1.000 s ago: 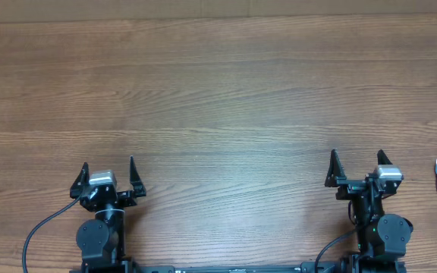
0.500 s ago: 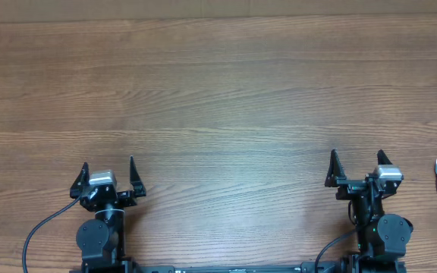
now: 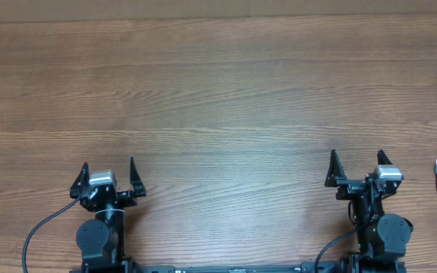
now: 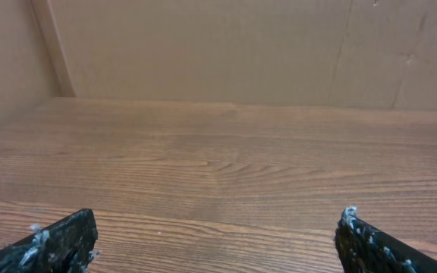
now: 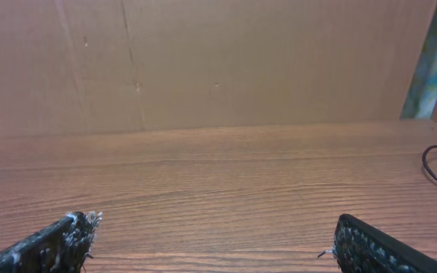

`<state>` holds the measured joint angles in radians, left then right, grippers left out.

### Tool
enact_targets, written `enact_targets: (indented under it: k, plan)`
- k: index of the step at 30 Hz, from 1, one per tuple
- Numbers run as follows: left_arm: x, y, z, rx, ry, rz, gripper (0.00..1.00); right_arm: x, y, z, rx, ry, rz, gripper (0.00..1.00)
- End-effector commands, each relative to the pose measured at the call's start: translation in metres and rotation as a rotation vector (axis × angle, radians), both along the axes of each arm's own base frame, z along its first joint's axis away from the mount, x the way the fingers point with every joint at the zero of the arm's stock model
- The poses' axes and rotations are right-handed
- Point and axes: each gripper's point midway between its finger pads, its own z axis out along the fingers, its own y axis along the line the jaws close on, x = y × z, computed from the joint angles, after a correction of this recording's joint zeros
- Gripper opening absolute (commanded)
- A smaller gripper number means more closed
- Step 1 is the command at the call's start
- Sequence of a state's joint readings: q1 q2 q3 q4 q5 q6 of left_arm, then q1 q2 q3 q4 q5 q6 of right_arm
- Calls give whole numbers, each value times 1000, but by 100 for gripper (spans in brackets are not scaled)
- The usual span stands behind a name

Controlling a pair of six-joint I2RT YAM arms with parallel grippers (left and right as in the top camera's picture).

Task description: Untangle cables

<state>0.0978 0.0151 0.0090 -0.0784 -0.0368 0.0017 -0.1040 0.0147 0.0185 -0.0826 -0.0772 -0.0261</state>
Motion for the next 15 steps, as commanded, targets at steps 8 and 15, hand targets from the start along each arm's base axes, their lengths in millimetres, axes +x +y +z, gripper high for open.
enact_targets:
  k: [8, 15]
  plan:
    - [0, -2, 1, -9, -9, -10, 100, 0, -2, -2, -2, -4, -12, 100]
    - [0, -2, 1, -9, -10, -10, 100, 0, -2, -2, -2, -4, -12, 100]
